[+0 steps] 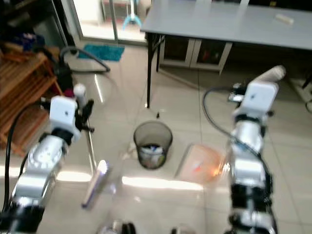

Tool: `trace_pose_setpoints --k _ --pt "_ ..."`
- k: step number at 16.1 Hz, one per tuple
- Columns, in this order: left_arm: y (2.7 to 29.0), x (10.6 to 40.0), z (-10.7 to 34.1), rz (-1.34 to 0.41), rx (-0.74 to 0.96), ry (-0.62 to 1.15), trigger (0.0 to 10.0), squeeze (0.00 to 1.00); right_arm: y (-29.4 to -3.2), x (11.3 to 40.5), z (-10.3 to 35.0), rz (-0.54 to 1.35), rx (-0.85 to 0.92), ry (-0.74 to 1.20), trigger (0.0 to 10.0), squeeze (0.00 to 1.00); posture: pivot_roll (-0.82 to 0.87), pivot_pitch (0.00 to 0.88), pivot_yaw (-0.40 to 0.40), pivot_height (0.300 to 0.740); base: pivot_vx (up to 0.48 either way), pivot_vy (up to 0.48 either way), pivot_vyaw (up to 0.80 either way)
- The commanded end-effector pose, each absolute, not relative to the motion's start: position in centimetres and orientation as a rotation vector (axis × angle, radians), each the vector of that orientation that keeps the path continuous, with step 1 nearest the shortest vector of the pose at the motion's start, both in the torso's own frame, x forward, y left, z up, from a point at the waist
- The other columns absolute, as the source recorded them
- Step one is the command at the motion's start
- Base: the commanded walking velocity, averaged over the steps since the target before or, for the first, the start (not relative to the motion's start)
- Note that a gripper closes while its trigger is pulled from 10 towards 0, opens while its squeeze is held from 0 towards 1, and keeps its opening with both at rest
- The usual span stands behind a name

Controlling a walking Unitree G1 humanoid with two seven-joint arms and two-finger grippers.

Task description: Sweep floor

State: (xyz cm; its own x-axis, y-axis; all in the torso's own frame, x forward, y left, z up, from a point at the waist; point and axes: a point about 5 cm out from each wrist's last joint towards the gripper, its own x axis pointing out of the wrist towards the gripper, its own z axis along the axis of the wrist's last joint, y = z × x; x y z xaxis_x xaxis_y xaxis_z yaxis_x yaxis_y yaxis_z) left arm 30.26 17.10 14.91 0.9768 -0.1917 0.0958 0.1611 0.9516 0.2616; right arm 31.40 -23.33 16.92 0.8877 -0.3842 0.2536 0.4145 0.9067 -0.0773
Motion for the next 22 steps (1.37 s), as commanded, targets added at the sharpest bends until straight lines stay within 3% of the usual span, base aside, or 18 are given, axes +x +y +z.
trace_pose_setpoints --k 1,5,22 --pt "16.9 30.7 16.0 -0.171 0.278 -0.161 10.0 0.00 -23.2 31.1 16.2 -0.406 -0.098 -0.205 10.0 0.00 0.04 0.069 0.039 0.740 0.000 0.476 0.00" --pt "16.4 31.4 16.6 -0.188 0.292 -0.177 10.0 0.00 -22.2 30.5 13.5 -0.417 -0.084 -0.068 10.0 0.00 0.04 0.069 0.050 0.740 0.000 0.476 -0.70" --pt "15.7 32.7 16.8 -0.210 0.292 -0.187 10.0 0.00 -20.6 29.6 12.8 -0.423 -0.018 -0.037 10.0 0.00 0.03 0.062 0.076 0.740 0.000 0.476 -0.80"
